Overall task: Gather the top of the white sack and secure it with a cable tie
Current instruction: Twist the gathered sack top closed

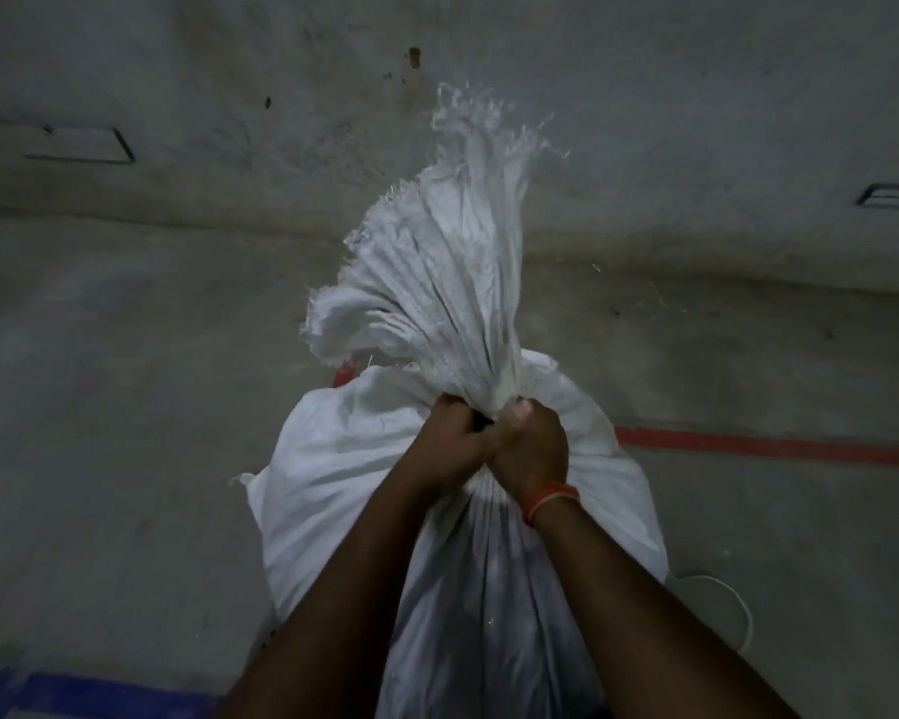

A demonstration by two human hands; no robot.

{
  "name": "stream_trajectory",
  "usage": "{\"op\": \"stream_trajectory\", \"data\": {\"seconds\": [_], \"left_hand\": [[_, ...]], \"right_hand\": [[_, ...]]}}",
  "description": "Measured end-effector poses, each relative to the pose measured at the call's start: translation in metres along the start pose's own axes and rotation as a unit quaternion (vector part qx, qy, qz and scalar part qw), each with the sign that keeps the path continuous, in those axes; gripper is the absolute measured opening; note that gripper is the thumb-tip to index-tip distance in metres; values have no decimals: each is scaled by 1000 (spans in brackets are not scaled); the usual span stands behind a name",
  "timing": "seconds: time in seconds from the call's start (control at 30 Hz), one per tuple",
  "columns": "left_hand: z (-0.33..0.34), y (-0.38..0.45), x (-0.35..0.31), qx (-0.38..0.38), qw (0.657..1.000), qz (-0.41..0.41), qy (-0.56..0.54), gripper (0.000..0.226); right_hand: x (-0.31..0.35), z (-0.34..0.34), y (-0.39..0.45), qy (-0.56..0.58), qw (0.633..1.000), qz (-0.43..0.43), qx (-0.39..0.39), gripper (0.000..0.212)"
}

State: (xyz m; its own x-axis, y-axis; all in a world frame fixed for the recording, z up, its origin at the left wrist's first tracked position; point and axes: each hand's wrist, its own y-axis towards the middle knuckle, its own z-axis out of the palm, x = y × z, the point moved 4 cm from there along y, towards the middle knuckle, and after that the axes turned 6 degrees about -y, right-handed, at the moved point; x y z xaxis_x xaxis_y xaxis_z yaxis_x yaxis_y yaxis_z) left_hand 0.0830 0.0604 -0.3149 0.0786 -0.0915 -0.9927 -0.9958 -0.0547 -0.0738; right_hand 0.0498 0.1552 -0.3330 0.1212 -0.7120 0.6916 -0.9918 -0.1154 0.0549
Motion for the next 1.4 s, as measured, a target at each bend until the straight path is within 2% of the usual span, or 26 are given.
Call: {"op": "stream_trajectory", "data": {"seconds": [0.03,0.1,0.17,0.2,0.3,0.37,0.43,0.53,0.6,0.67,0.77,0.8,0.87,0.93,0.97,1.03,1.13,1.4], "left_hand": [[-3,-3,-5,11,999,19,30,61],[-19,-3,2,41,980,28,191,86],[-33,-5,23,119,912,11,392,102],[-37,-6,32,145,893,5,427,109],[-33,-2,50,127,903,-5,411,123],[-24,0,49,70,919,33,387,126],[-18,1,51,-7,934,67,351,128],[-4,-3,54,-114,927,127,335,122],[-1,-2,58,-144,924,131,330,117],[-1,1,60,-162,927,120,315,94],[-1,1,54,-201,936,117,263,55],[-1,1,53,-213,941,117,235,51],[-3,2,54,-215,951,116,191,46],[-6,4,58,-212,957,105,166,44],[-6,5,61,-215,960,94,154,44],[-7,6,65,-224,962,83,131,40],[-9,6,73,-241,957,76,141,42],[-4,12,76,-292,936,42,189,55]], "right_hand": [[0,5,5,2,999,16,33,14],[-2,18,16,11,995,36,93,12],[-6,27,29,23,989,52,135,27],[-10,30,34,35,986,59,151,32],[-13,28,39,47,982,50,174,23],[-10,23,39,66,982,32,171,19],[-10,24,36,112,977,29,178,30],[-17,31,28,201,961,18,186,49],[-21,32,23,268,940,5,210,55],[-23,27,20,286,930,-2,230,63],[-23,18,15,234,943,-25,234,67],[-24,15,14,193,958,-42,206,66],[-29,4,15,76,990,-71,92,62],[-40,-6,14,13,997,-71,-6,59],[-44,-6,12,11,997,-76,-19,59],[-49,8,7,-26,994,-104,15,57],[-44,35,-8,-142,980,-133,42,48],[-41,35,-16,-93,985,-131,63,64]]}}
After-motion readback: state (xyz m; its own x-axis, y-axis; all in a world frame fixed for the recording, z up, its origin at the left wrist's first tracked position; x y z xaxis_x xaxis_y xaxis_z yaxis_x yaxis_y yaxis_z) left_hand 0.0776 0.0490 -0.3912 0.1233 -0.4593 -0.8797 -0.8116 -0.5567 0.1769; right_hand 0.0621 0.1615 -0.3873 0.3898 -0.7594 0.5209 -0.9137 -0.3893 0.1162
